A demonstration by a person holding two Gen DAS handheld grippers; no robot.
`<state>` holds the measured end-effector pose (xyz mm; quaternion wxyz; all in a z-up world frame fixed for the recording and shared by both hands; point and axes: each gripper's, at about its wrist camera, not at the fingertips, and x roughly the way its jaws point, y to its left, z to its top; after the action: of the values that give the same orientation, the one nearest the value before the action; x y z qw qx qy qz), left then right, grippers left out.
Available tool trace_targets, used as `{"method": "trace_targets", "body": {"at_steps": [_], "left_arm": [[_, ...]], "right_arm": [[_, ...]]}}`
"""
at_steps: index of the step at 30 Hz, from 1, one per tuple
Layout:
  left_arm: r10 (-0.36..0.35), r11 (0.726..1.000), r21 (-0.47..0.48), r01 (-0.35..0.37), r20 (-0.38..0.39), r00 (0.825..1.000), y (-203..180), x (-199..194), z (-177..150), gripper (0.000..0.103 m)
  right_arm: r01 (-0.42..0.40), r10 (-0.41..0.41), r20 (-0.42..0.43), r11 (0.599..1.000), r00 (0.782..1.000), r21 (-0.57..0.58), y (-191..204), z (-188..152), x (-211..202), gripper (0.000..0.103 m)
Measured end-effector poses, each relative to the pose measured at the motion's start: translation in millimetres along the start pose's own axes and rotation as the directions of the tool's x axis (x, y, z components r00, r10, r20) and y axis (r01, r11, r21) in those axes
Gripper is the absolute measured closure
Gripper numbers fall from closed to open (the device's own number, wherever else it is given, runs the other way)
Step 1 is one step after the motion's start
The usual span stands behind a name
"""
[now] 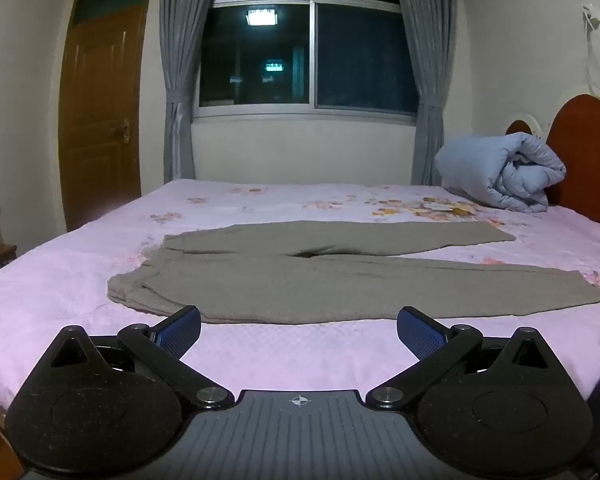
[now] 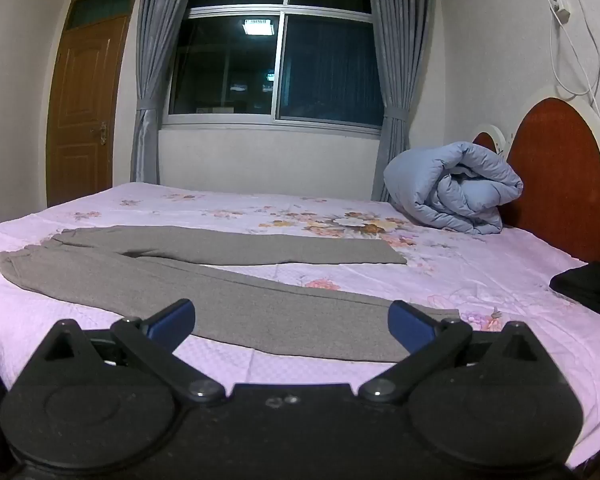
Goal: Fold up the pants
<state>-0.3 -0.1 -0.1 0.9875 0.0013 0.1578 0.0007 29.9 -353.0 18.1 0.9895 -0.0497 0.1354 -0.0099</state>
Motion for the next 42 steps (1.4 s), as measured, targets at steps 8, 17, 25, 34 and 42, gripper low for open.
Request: {"method": "trace_targets", "body": {"at_steps": [8, 17, 25, 34, 42], "left_arm": [[0.005, 1.0, 0.0, -0.005, 0.002, 1.0, -1.2, -3.8, -1.4, 0.0], [0.001, 1.0, 0.0, -0.001, -0.007, 1.0, -0.4, 3.1, -2.8, 0.0], [0.001, 1.0, 0.003, -0.001, -0.011, 1.0, 1.1, 3.3, -3.4, 0.0], [0.0, 1.0, 0.001, 0.0, -0.013, 1.0, 1.5, 3.5, -3.4, 0.0], [0.001, 1.0, 0.002, -0.001, -0.015, 1.0, 0.8, 3.4, -5.0, 0.0]], "right_arm": [[-0.001, 0.001, 0.0, 1.0, 1.0, 0.004, 0.4, -0.2, 2.6, 0.006], [0.0, 0.0, 0.008, 1.0, 1.0, 0.002, 0.1, 0.1, -0.7, 0.006], [-0.001, 0.001, 0.006, 1.0, 1.0, 0.001, 0.0, 0.2, -0.6, 0.006], [0.0, 0.0, 0.006, 1.0, 1.0, 0.0, 0.5, 0.4, -0.9, 0.006], [0.0, 0.0, 0.007, 1.0, 1.0, 0.0, 0.8, 0.5, -0.8, 0.006]]}}
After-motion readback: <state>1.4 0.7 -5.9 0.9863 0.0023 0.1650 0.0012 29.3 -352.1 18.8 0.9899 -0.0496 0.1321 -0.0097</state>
